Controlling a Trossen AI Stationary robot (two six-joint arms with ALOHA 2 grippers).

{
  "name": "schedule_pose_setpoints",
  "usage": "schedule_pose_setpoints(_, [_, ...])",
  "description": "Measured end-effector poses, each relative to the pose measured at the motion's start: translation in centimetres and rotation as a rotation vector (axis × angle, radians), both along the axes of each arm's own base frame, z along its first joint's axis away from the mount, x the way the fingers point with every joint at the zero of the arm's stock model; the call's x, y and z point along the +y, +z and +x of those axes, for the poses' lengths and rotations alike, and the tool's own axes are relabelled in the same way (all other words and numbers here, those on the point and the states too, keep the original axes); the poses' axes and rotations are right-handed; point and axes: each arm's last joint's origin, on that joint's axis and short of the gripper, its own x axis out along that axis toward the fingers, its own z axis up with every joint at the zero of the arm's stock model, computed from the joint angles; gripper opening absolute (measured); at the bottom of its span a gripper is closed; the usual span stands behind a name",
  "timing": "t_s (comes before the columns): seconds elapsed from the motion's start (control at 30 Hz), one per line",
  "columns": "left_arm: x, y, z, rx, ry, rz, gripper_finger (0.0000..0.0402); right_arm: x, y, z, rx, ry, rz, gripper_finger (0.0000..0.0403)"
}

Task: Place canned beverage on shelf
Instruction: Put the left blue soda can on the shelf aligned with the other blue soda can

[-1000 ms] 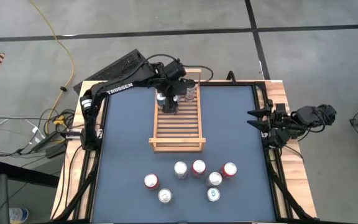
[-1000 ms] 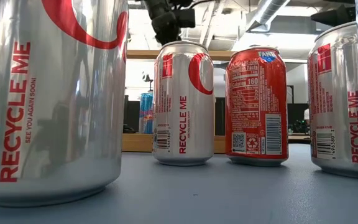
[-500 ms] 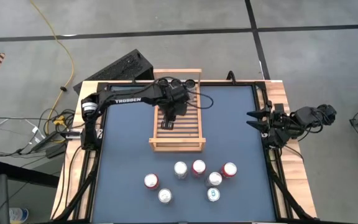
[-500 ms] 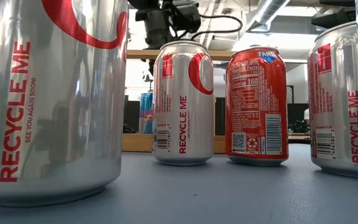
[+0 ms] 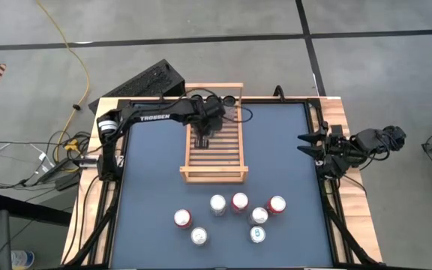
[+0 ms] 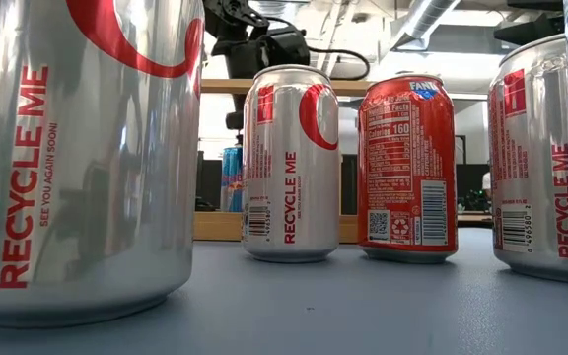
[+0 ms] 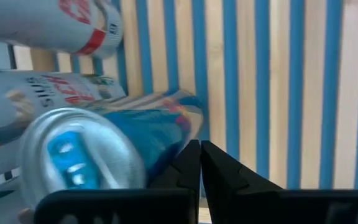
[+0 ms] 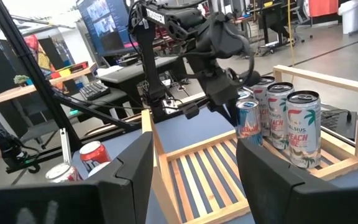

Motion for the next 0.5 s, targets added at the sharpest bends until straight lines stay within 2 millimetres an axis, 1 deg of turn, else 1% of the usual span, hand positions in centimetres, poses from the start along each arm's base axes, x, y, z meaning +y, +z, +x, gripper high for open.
schedule_pose_setpoints(0.17, [0.64, 0.09, -0.03, -0.022, 0.015, 0.009, 0.0001, 0.0, 0.0, 0.0, 0.0, 0.0, 0.001, 0.021])
schedule_pose_setpoints(0.37, [0.94, 0.18, 0.05, -0.043, 0.022, 0.014, 0.0001, 0.0, 0.0, 0.0, -0.005, -0.001, 0.024, 0.021])
schedule_pose_setpoints(0.5, [0.99, -0.66, 0.02, -0.035, 0.015, 0.005, 0.0002, 0.0, 0.0, 0.0, -0.008, -0.001, 0.042, 0.021])
